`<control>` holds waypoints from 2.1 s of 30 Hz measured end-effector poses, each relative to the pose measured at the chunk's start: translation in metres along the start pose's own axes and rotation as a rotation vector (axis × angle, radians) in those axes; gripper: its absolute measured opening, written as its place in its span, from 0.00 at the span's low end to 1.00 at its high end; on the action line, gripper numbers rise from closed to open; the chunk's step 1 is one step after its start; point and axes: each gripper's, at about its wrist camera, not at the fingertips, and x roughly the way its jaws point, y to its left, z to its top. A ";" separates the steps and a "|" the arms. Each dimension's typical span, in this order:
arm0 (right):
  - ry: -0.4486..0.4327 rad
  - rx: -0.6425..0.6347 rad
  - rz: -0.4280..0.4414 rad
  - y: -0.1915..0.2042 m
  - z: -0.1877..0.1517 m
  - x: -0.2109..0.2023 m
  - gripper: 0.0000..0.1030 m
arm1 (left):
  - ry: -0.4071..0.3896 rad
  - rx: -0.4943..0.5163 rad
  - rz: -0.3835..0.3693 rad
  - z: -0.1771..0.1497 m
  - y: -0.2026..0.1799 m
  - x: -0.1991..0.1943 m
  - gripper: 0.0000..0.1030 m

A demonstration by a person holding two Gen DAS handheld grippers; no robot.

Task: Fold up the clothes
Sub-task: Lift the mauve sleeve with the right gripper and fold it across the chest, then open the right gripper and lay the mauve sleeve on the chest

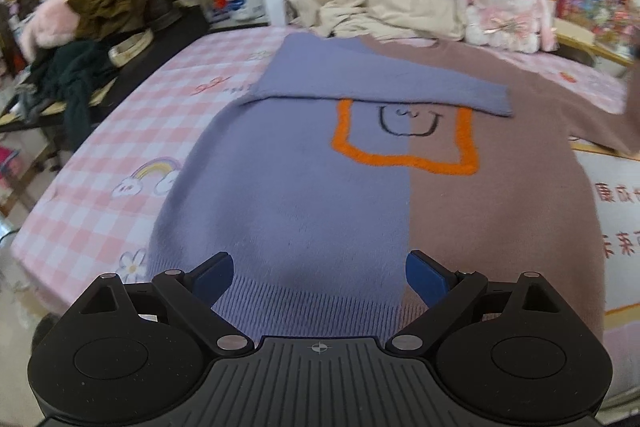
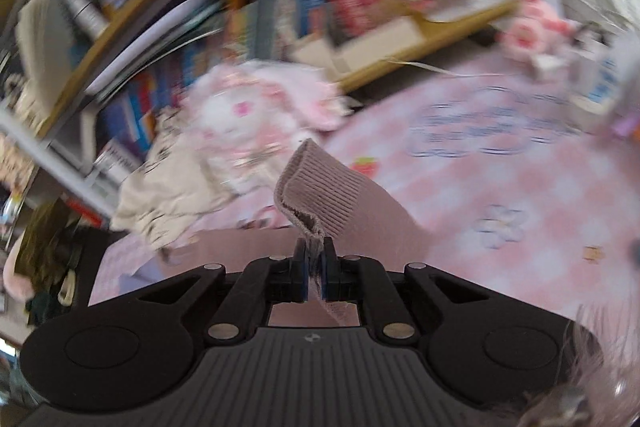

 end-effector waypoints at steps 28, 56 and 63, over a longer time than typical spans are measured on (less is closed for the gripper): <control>0.098 -0.232 0.033 0.280 -0.078 0.147 0.06 | -0.139 0.343 -0.160 0.012 0.080 0.004 0.92; 0.214 -0.223 0.029 0.226 -0.133 0.107 0.47 | -0.090 0.278 -0.163 0.018 0.096 0.019 0.92; 0.219 -0.231 -0.112 0.164 -0.177 0.044 0.47 | -0.031 0.179 -0.193 0.024 0.114 0.033 0.92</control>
